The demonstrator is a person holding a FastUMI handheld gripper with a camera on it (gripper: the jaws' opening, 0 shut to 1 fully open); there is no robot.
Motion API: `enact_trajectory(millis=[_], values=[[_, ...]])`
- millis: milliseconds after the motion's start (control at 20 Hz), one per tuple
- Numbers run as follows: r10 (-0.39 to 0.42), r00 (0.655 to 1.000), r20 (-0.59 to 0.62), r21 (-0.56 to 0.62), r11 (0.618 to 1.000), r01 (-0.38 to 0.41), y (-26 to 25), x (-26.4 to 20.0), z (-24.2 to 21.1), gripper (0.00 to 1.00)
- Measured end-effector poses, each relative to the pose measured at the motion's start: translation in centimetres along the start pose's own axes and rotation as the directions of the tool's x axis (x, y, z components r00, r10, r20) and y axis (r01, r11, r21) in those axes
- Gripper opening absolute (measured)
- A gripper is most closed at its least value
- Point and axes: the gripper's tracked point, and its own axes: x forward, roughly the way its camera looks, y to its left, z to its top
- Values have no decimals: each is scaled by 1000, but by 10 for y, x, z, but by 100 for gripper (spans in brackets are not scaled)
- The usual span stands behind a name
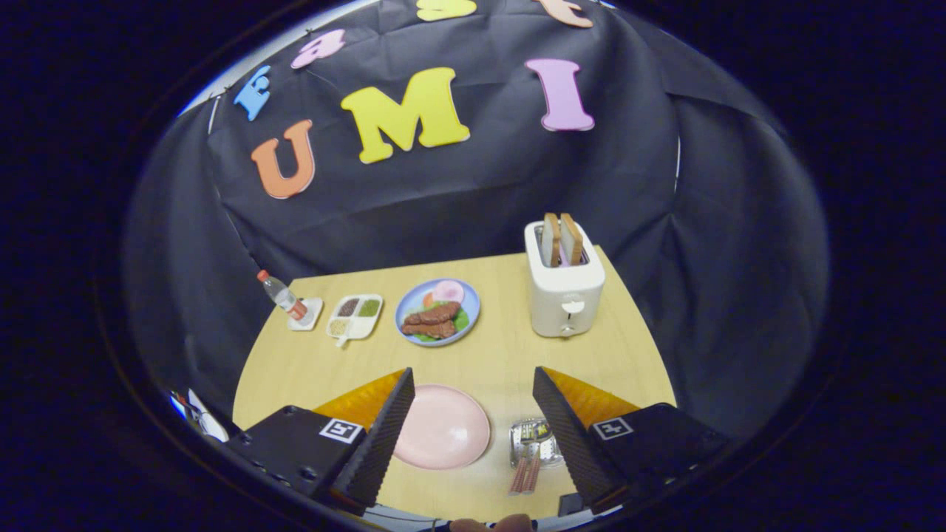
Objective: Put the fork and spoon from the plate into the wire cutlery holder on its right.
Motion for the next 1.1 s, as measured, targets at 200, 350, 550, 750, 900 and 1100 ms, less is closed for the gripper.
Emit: enact_trajectory(millis=[200,350,550,750,900,1100], values=[[36,972,234,-71,997,-20,26,-37,26,96],[68,915,398,-167,986,0,43,-74,34,96],[59,859,508,-177,983,38,53,-108,31,96],[38,840,541,-152,987,54,52,-115,21,96],[27,838,544,-131,990,52,47,-117,18,96],[19,856,517,-111,993,45,44,-113,10,96]])
